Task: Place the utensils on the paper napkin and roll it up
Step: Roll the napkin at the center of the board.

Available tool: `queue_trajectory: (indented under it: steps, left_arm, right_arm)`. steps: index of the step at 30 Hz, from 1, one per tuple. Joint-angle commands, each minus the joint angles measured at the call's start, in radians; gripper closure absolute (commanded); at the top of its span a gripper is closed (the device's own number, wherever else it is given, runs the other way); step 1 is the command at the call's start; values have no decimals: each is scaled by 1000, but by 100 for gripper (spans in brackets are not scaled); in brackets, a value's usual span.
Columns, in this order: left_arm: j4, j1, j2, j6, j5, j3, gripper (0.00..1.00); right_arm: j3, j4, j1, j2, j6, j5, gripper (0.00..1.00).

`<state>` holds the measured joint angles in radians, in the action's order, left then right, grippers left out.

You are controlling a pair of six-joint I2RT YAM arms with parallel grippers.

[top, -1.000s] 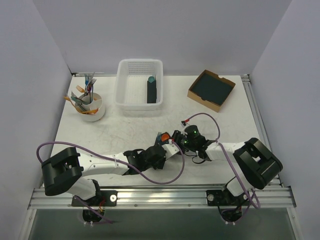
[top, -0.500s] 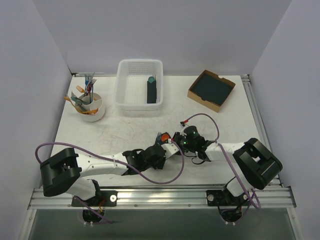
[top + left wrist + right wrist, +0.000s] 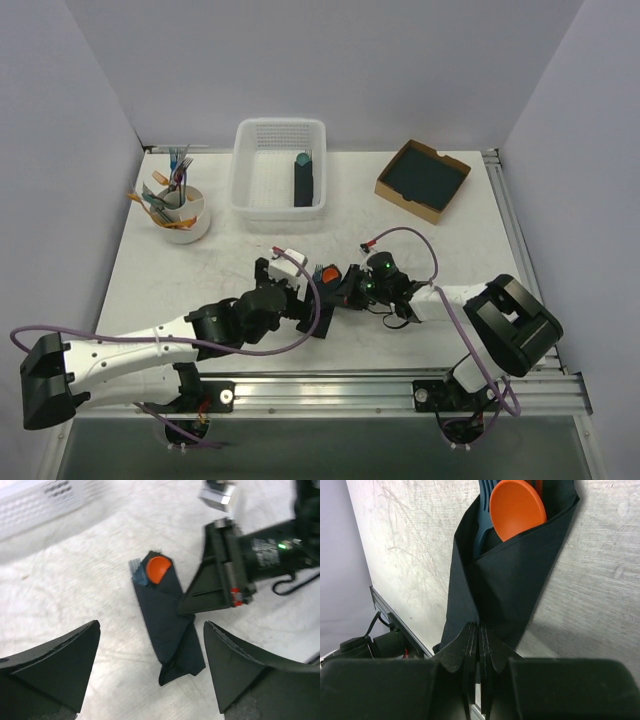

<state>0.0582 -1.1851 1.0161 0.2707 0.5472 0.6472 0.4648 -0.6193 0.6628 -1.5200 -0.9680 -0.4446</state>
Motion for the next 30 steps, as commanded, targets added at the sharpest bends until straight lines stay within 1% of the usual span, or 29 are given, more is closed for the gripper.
queue_trajectory:
  steps: [1, 2, 4, 5, 6, 7, 11, 16, 20, 24, 27, 28, 29, 30]
  left_arm:
    - [173, 31, -42, 318, 185, 5, 5]
    - [193, 41, -54, 327, 118, 5, 6]
    - [189, 73, -57, 370, 41, -10, 6]
    - [137, 82, -51, 369, -49, -24, 6]
    - [123, 84, -42, 374, -68, -40, 6]
    - [112, 85, -30, 410, -79, -61, 6]
    - [48, 74, 53, 426, -110, -87, 6]
    - [26, 22, 120, 412, -101, -86, 6]
    - [12, -7, 136, 395, -95, -90, 6]
    - [26, -11, 163, 401, -66, -87, 6]
    - [60, -10, 216, 407, -35, -66, 4]
    - [68, -11, 229, 412, -32, -48, 0]
    - [74, -11, 257, 415, -26, -41, 0]
    - [80, -11, 269, 415, -20, -32, 5]
  right_arm:
    - [32, -26, 6, -5, 0, 6, 100]
    - [32, -28, 8, -5, -1, 6, 100]
    - [34, -28, 6, -5, 0, 3, 100]
    - [34, -26, 6, -5, 0, 4, 100]
    - [34, -25, 6, 0, -1, 4, 100]
    - [34, -23, 6, 1, -1, 6, 100]
    - [40, -16, 6, 1, 2, 4, 100]
    - [41, -11, 3, 0, 2, 6, 100]
    - [44, -10, 0, -2, 3, 4, 100]
    - [46, -8, -3, -5, 5, 3, 100]
    - [49, -5, -3, -6, 3, 3, 100]
    - [51, -5, -3, -8, 5, 3, 100]
    - [51, -5, -5, -8, 6, 3, 100]
    - [52, -5, -5, -9, 5, 3, 100]
